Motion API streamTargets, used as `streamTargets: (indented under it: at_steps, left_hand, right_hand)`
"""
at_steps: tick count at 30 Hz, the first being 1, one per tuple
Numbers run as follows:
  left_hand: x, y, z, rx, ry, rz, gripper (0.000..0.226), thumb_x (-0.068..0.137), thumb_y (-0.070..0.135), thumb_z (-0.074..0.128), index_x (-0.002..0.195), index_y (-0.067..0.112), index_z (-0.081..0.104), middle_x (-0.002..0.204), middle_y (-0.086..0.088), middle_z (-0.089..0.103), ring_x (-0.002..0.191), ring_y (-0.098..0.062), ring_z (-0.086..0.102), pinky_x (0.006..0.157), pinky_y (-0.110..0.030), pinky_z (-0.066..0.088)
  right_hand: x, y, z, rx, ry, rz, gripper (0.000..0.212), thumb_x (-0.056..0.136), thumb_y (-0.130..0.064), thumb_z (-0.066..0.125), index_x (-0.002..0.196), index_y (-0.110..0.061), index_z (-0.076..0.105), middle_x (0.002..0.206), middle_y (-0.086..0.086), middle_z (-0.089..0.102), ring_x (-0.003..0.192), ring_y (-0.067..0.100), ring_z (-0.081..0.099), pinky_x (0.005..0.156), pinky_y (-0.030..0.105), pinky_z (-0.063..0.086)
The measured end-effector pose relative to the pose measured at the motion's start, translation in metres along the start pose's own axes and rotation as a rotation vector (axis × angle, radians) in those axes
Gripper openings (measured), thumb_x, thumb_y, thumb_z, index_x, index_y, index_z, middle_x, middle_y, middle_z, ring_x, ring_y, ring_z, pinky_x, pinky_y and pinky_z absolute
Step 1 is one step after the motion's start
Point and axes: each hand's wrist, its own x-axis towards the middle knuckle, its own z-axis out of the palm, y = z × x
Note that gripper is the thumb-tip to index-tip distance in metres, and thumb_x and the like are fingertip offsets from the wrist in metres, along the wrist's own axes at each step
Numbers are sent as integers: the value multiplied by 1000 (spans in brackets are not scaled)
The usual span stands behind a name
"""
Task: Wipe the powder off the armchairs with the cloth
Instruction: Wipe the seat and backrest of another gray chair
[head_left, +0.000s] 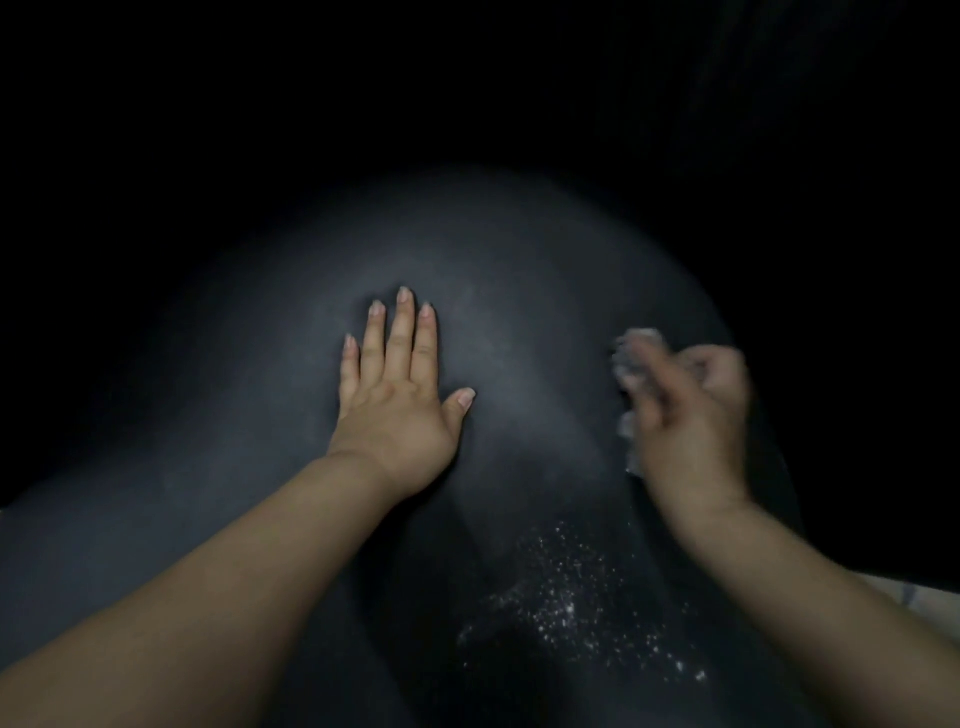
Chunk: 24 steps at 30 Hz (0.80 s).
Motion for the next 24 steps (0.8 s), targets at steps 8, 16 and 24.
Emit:
streamTargets:
  at_steps: [8,16,24]
  left_hand:
    - [1,1,1,27,6,-4,80,95,55,26,150,17,-17,156,1,-30,142,-21,-29,115,-43,-16]
    - [-3,1,-2,30,66,1,78,95,54,29,153,16,-8,159,-1,-21,145,-22,-21,117,-43,-12]
    - [-23,1,-3,-11,95,82,67,99,45,29,154,18,3,161,1,-9,147,-17,-13,119,-40,-6]
  right_hand:
    - [11,-12,17,-123,-58,-187,37,90,-21,55,123,-37,59,115,18,52,104,34,48,89,42,43]
    - [-74,-23,6,-18,-202,-364,35,83,-11,68,115,-25,66,102,8,51,88,28,49,70,31,45]
    - [-49,13,-16,-27,91,189,20,88,-32,69,84,-24,51,87,10,54,59,25,53,44,27,44]
